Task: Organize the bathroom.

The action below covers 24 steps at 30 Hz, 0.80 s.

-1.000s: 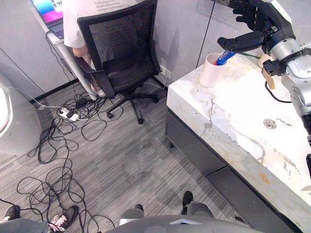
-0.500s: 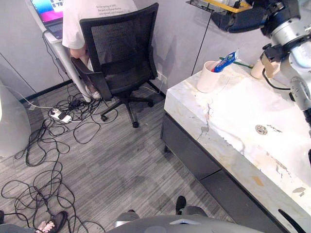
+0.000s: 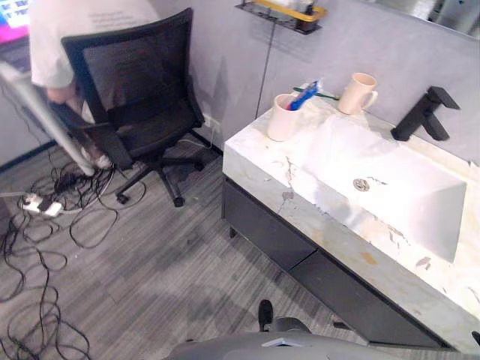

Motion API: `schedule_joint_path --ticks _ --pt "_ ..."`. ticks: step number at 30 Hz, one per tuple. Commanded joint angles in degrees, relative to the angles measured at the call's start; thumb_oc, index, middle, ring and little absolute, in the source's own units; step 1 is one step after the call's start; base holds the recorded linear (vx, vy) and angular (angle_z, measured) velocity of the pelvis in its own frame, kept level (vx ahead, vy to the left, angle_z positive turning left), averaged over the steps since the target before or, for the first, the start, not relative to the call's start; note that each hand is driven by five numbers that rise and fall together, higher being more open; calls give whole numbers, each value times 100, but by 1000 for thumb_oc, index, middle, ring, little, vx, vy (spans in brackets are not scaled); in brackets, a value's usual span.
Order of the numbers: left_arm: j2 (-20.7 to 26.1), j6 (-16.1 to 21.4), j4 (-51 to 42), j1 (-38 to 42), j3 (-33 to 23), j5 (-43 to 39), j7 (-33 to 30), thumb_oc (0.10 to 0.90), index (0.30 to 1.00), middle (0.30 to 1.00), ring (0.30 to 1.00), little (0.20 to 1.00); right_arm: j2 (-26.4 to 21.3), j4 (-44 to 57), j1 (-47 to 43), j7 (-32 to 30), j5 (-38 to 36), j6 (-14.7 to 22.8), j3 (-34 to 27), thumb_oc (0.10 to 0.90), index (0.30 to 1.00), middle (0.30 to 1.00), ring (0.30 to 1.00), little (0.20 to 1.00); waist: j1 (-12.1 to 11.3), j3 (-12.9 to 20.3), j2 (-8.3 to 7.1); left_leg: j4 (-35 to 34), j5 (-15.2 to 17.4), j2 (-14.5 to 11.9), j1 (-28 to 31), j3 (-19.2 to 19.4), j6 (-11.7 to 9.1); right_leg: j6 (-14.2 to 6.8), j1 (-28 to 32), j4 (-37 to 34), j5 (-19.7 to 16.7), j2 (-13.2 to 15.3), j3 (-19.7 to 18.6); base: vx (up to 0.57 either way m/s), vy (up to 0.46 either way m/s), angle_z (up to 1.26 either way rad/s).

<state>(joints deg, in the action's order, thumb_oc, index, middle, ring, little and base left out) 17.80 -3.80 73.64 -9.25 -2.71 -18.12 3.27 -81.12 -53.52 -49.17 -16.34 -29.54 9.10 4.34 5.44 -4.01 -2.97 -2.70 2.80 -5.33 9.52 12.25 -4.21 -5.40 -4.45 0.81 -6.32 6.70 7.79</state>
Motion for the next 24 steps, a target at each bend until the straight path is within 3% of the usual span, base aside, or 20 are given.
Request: schedule_joint_path --ticks 1,4,7,12,17,21,24 --pt "263 187 98 -159 68 -116 86 800 900 900 900 900 -178 41 -79 -460 221 210 -430 800 900 900 900 900 -127 106 -252 400 316 -285 203 121 -176 -373 -47 46 340 186 -263 -13 0 -14" --pt "239 288 142 -126 35 -127 89 800 900 900 900 900 -181 -205 628 -715 187 103 -1173 800 900 900 900 900 -73 114 -249 390 305 -298 216 167 -181 -365 -61 22 328 171 -286 -16 -3 -9" --pt "162 373 165 -71 -33 -192 74 800 900 900 900 900 -162 -739 2026 -1396 158 50 -2577 800 900 900 900 900 80 126 -218 369 327 -314 232 278 -170 -358 -97 9 329 147 -391 -12 6 -16" --pt "131 389 121 -22 58 -339 35 800 900 900 900 900 -56 -1083 3226 -2231 156 -162 -3832 800 900 900 900 900 146 121 -209 361 371 -303 228 357 -151 -375 -151 24 312 149 -438 -13 13 -7" --pt "103 371 107 57 90 -410 14 800 900 900 900 900 525 -1554 4683 -2810 -31 -339 -5193 800 900 900 900 900 208 71 -178 374 463 -256 187 399 -97 -401 -218 45 284 157 -521 -10 10 -3" --pt "160 384 156 152 135 -440 61 800 900 900 900 900 1075 -1724 5261 -3119 -212 -653 -5534 800 900 900 900 900 204 42 -141 360 498 -231 158 415 -69 -416 -283 81 269 155 -558 0 0 0" --pt "184 359 160 197 137 -447 74 800 900 900 900 900 1196 -1824 5326 -3140 -253 -703 -5540 800 900 900 900 900 204 32 -131 361 508 -222 149 414 -58 -415 -298 85 267 151 -567 -11 4 -2"
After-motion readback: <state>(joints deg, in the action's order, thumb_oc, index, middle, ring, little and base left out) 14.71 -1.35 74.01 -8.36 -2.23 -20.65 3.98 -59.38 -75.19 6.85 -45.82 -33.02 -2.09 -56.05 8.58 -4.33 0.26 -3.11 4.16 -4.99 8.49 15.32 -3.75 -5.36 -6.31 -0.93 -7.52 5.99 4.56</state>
